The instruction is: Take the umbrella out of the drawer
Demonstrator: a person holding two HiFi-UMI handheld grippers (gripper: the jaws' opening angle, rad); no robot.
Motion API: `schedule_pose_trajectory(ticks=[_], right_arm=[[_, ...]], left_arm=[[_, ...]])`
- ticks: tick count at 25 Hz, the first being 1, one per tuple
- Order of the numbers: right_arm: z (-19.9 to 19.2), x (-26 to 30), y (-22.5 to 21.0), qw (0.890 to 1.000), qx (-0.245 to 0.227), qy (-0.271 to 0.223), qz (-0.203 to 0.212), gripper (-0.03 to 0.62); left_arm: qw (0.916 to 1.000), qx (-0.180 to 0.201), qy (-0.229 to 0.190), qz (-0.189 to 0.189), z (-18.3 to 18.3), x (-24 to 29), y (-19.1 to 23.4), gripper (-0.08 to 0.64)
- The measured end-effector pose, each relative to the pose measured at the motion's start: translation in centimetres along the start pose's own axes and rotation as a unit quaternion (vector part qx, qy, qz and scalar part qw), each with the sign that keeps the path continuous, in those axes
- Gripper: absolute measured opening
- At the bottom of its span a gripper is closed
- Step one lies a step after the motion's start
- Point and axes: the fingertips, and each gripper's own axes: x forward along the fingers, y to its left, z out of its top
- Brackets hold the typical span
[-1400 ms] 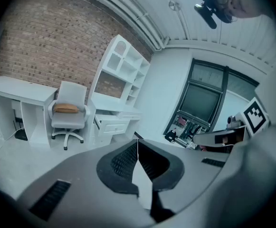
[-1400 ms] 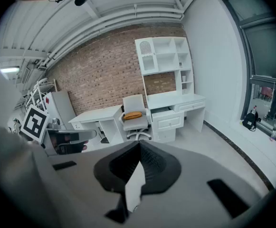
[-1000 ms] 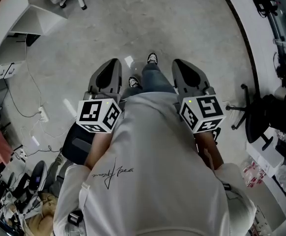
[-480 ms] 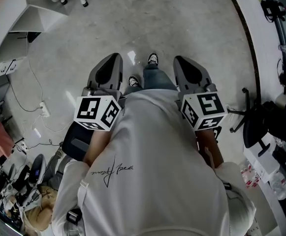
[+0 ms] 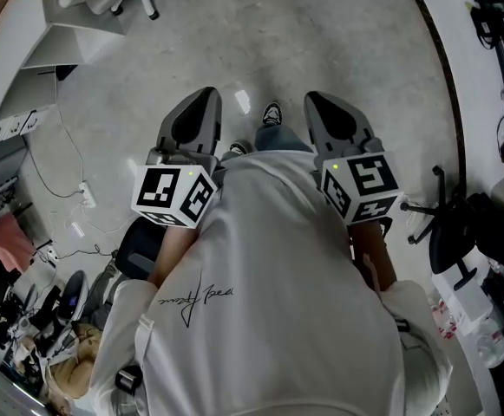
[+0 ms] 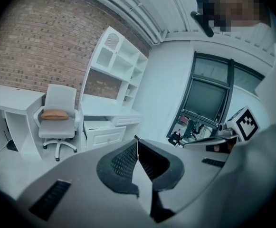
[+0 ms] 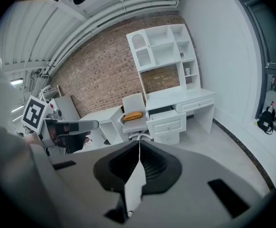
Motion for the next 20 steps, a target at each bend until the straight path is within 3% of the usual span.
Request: schedule_pose_trajectory(ticks=[10,20], right_arm=[[0.8,0.3,-4.7,1.000,0.005,0.004,-0.003,0.026],[1.5,0.0,-7.0,1.000,0.006,0.005,-0.012,0.026]], left_arm=[[0.9997,0.023,0.002,0.006,1.8,4.8,-1.3,0.017],[0.9998,0.018,0.001,-0.011,3.0,7.2,-2.2,0.017]])
